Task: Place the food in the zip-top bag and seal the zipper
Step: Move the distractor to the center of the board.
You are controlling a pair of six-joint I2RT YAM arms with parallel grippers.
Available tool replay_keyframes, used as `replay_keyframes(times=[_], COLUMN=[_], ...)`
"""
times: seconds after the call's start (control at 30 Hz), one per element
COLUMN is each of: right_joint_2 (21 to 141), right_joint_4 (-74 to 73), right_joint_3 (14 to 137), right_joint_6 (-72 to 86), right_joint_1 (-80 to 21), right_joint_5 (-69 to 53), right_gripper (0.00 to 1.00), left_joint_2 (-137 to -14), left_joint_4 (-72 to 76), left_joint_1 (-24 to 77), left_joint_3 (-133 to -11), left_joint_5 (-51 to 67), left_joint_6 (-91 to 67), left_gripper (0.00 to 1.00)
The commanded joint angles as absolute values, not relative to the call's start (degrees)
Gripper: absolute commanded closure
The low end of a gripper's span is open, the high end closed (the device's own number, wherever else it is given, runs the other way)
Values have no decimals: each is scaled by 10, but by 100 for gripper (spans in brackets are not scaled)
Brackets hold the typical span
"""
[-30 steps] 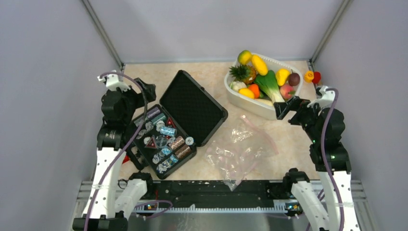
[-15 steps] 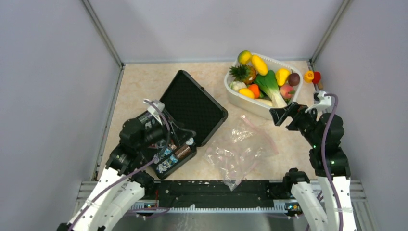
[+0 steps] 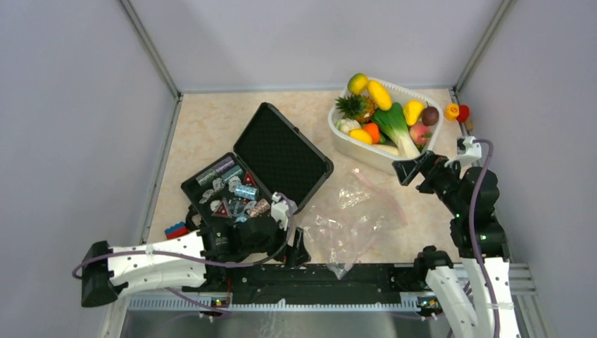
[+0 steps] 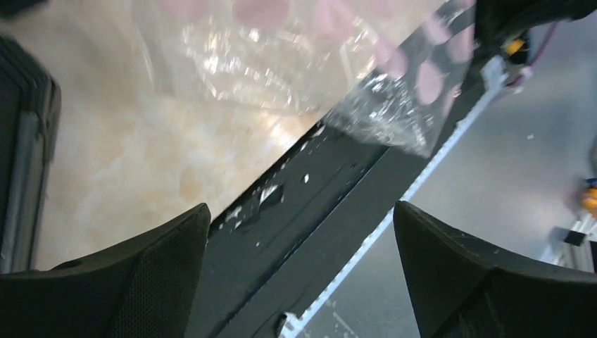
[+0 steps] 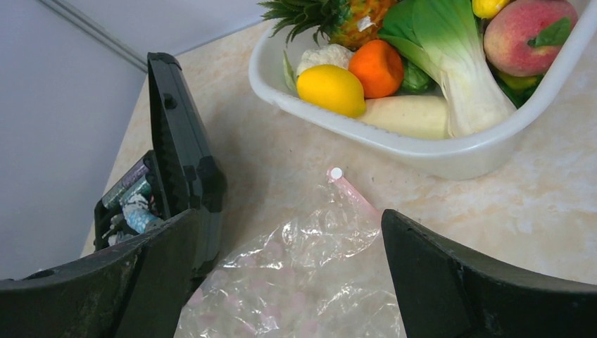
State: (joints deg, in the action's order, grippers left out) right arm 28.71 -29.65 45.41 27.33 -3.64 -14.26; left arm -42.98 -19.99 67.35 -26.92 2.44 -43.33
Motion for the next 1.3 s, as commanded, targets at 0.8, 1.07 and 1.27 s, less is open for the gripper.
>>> replay_keyframes(times=[0.8, 1.07, 1.27], right_joint_2=[272, 274, 278], right_joint_4=[-248, -243, -270], right_joint_3=[418, 421, 454], right_joint_6=[335, 330, 284], right_joint_1=[-41, -40, -41], right_joint_5=[-152, -178, -259], right_gripper=[3, 3, 6], left_joint_2=[-476, -596, -664], left_joint_4=[-230, -115, -97], left_joint_1=[453, 331, 254], left_joint_3=[-219, -247, -313], left_joint_5=[-217, -131, -91], left_joint_6=[-466, -383, -322], left_gripper=[1, 1, 1])
